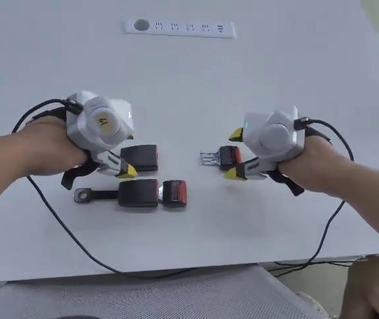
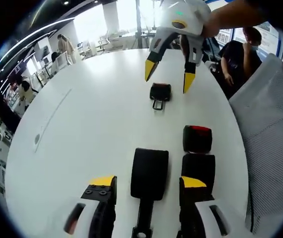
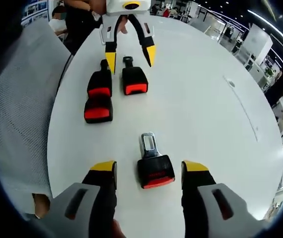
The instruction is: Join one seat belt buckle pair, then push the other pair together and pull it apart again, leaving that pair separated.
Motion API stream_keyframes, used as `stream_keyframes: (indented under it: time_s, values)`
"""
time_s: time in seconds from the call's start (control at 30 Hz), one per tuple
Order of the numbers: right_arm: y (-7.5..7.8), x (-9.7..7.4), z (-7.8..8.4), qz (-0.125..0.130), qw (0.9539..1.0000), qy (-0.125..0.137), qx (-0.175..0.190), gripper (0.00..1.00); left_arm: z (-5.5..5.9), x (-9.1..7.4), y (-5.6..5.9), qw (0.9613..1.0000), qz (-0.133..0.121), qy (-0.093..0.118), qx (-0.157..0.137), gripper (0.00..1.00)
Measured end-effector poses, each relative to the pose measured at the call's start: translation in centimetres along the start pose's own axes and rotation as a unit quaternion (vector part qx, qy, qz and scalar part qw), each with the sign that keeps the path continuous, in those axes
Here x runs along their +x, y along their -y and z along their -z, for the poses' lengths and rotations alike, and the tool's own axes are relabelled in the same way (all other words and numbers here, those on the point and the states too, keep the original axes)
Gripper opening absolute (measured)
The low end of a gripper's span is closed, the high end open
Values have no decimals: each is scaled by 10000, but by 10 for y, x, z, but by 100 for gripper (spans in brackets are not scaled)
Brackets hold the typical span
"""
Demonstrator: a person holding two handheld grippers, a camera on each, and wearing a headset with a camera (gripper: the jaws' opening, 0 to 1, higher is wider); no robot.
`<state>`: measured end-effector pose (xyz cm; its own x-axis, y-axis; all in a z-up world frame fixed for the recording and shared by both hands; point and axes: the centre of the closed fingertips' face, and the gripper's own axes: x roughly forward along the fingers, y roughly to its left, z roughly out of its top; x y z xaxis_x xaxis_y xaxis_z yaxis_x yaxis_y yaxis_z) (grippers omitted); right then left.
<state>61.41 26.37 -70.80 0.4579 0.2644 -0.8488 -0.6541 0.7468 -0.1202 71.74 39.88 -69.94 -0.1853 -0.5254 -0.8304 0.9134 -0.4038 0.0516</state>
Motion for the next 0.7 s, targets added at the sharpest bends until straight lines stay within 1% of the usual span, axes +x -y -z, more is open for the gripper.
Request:
stream_keyframes:
  time_s: [0.07,0.1,0.13,0.17,0.2,0.23,0.27,0.3,0.33,0.4,0.43,0.47,0.5,0.53,0.6,0.67,0.7]
  values:
    - [-5,-3,-3,15,9998,113,189,53,0,-8,0,9996,-154,127,-179,57]
    - [-9,-6,-4,34,9995,142,263,54,2,-12,2,9994,-165,156,-270,58]
    - [-10,-7,-2,54,9993,162,323,56,3,-15,4,9986,-186,212,-438,59]
    - [-12,-8,-3,127,9988,253,407,58,6,-20,8,9976,-185,275,-612,60]
    - [-13,-9,-2,141,9985,279,439,59,9,-23,9,9976,-210,283,-593,60]
    - [-16,-11,0,168,9981,281,523,61,13,-28,11,9968,-277,299,-694,60]
    - [-19,-13,-1,192,9975,317,600,62,16,-32,14,9964,-278,316,-740,60]
    - [-21,-16,-1,237,9964,384,715,63,20,-37,20,9965,-226,316,-742,60]
    - [-22,-17,-1,254,9961,392,743,64,22,-38,20,9962,-262,315,-770,62]
    - [-24,-25,-3,411,9935,514,929,66,33,-46,27,9957,-345,233,-830,68]
    - [-24,-28,-3,472,9923,539,1009,68,36,-48,30,9952,-383,225,-873,73]
    - [-25,-31,-2,530,9909,555,1110,71,41,-53,32,9942,-463,219,-948,76]
    - [-26,-34,-2,547,9905,580,1118,72,44,-55,33,9936,-521,236,-973,79]
    - [-27,-37,-3,616,9886,631,1219,73,47,-58,35,9929,-550,249,-1023,82]
    - [-30,-41,-3,658,9873,644,1291,75,55,-65,38,9899,-666,270,-1225,85]
    - [-32,-44,-2,714,9856,672,1381,79,58,-69,39,9877,-755,322,-1333,89]
    - [-33,-46,-2,779,9849,680,1391,80,61,-73,42,9858,-793,344,-1441,90]
